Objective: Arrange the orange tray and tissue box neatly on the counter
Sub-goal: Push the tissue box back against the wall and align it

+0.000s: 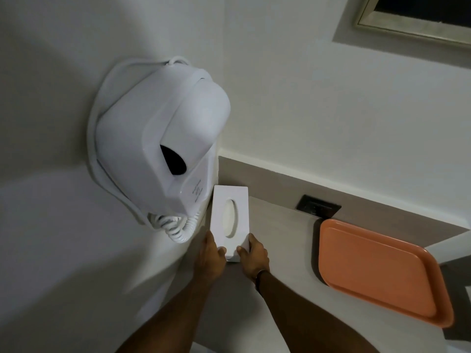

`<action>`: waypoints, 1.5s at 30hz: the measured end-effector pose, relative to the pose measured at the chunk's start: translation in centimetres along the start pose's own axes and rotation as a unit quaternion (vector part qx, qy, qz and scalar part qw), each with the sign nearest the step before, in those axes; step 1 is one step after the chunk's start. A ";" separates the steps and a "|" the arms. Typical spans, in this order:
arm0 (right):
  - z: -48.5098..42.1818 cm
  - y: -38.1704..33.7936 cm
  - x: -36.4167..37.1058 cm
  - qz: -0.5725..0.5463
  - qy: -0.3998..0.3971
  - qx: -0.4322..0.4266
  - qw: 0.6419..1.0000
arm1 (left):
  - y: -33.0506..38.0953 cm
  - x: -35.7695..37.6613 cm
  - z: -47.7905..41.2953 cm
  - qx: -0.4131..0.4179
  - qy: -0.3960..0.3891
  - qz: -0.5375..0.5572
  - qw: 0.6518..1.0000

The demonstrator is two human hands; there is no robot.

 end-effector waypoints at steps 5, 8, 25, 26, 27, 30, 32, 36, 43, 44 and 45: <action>-0.5 0.1 0.2 0.011 0.000 0.001 1.000 | 0.1 0.2 0.1 -0.003 -0.001 0.008 1.000; -0.5 0.0 0.1 0.018 -0.008 -0.004 1.000 | 0.7 0.0 0.1 -0.011 0.012 0.005 1.000; 4.2 3.6 -1.6 0.326 0.017 -0.283 0.902 | 0.2 -0.7 7.2 0.190 -0.066 -0.300 0.932; 4.1 3.5 -1.4 0.344 0.012 -0.291 0.893 | 0.2 -0.5 7.3 0.178 -0.073 -0.301 0.934; 3.9 3.5 -1.3 0.355 0.006 -0.295 0.887 | 0.2 -0.3 7.4 0.167 -0.081 -0.304 0.934; 3.6 3.5 -0.9 0.376 -0.005 -0.302 0.876 | 0.2 -0.1 7.7 0.158 -0.092 -0.321 0.929; 3.5 3.7 -0.7 0.380 -0.006 -0.305 0.873 | 0.2 -0.3 7.7 0.157 -0.096 -0.323 0.928; 2.9 3.3 -0.3 0.377 -0.021 -0.319 0.869 | 0.3 -1.8 7.5 0.174 -0.107 -0.336 0.920; 1.9 0.6 0.9 0.361 -0.064 -0.340 0.866 | 0.3 -5.4 4.5 0.215 -0.110 -0.423 0.873; 1.7 0.2 1.1 0.359 -0.067 -0.342 0.866 | 0.3 -5.7 4.2 0.213 -0.110 -0.420 0.875; 1.7 -0.2 1.3 0.358 -0.070 -0.341 0.866 | 0.4 -6.1 3.9 0.210 -0.110 -0.417 0.878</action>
Point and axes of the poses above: each hand's wrist, its own z-axis away from the middle knuckle, its own x-axis out of the palm, y = z × x, the point moved 1 cm from there along -z, towards the middle knuckle, and after that the axes turned 15 degrees about z, right-handed, at the moved point
